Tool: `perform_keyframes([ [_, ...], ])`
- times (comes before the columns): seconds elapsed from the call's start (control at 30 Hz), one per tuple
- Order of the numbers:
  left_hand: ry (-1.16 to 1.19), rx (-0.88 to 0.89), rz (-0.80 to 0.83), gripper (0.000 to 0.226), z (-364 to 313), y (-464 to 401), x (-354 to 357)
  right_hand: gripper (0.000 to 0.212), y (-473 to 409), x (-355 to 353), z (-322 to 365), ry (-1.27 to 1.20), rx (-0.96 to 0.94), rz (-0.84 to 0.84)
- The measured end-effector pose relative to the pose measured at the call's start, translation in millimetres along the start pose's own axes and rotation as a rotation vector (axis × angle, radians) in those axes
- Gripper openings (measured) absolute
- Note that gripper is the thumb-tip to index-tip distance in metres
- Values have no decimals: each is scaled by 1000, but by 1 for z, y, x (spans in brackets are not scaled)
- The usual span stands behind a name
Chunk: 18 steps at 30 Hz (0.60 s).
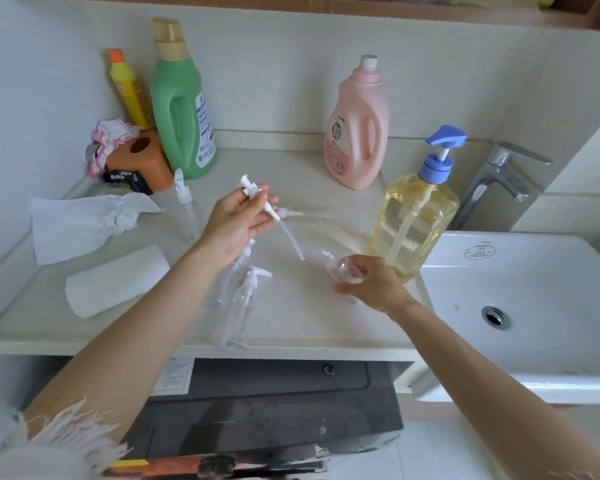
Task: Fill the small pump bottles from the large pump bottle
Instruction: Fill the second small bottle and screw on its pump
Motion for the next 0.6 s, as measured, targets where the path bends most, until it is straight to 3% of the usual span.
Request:
perform_keyframes([
  [0.17,-527,-29,109,7,25,-27,29,48,12,-20,-5,-86,-4,-117],
  [0.37,-1111,-26,256,32,77,-43,66,32,28,-38,-2,-120,-32,-159],
  [0.6,-1165,-137,138,29,85,-36,53,39,30,-43,17,-249,-55,-30],
])
Point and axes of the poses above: each hand's wrist, its own y-axis away from the middle knuckle, its own x-axis out of the palm, z = x × y, the point moved 10 cm from there along -y, towards the middle knuckle, and after that the axes turned 14 degrees about -y, right-handed, at the moved point
